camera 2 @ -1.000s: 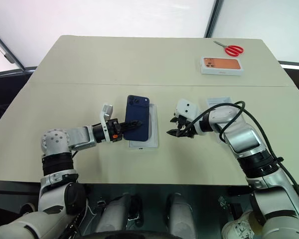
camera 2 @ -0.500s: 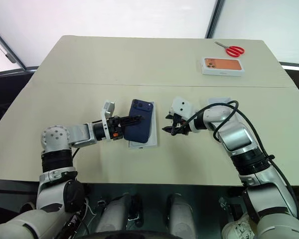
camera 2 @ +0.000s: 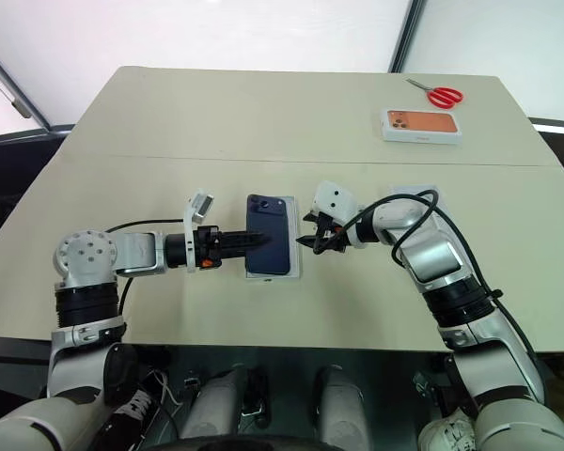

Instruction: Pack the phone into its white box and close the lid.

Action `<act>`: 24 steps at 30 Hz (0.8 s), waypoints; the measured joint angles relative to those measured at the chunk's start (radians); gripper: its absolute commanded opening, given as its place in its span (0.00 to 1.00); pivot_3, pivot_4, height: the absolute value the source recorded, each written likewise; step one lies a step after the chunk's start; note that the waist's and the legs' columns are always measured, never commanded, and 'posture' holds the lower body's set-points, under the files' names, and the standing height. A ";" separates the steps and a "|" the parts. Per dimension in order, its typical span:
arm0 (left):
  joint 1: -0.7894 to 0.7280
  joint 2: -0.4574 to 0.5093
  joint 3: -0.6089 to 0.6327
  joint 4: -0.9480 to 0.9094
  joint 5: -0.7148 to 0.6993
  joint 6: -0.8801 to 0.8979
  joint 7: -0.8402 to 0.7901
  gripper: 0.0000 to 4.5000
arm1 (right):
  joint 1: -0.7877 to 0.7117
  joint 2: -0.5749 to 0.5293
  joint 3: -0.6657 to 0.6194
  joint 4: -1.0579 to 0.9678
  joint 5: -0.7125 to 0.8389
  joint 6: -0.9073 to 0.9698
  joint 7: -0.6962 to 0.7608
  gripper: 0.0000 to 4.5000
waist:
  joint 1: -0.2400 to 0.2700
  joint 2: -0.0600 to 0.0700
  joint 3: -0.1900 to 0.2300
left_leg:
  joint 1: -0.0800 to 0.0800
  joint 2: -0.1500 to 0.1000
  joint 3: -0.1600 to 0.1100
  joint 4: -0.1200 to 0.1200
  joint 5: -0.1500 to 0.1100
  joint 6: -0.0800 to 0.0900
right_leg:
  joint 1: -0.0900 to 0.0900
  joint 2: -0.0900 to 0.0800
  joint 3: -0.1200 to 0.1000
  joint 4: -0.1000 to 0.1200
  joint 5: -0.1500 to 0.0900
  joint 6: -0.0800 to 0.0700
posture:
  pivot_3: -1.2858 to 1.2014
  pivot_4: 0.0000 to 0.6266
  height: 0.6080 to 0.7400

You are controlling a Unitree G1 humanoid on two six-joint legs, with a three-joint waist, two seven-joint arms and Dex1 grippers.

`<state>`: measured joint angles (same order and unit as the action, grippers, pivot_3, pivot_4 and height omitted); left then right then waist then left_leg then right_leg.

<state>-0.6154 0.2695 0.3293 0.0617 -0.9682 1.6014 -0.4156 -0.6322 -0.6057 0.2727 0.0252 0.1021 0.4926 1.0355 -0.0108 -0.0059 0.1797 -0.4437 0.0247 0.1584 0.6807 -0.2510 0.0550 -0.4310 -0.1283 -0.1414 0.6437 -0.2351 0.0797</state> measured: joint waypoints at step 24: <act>-0.002 0.080 -0.082 -0.059 0.047 -0.051 -0.058 0.93 | -0.002 0.033 0.007 0.021 -0.020 -0.019 -0.008 0.56 | -0.003 0.001 0.000 | 0.000 0.000 0.000 -0.001 0.000 0.000 | -0.001 0.000 0.000 0.000 0.000 0.000 | 0.52 0.24 0.98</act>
<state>-0.6179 0.3493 0.2475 0.0028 -0.9207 1.5506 -0.4732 -0.6343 -0.5731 0.2793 0.0464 0.0824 0.4737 1.0275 -0.0138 -0.0052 0.1800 -0.4439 0.0248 0.1585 0.6799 -0.2510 0.0548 -0.4320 -0.1285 -0.1410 0.6437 -0.2351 0.0795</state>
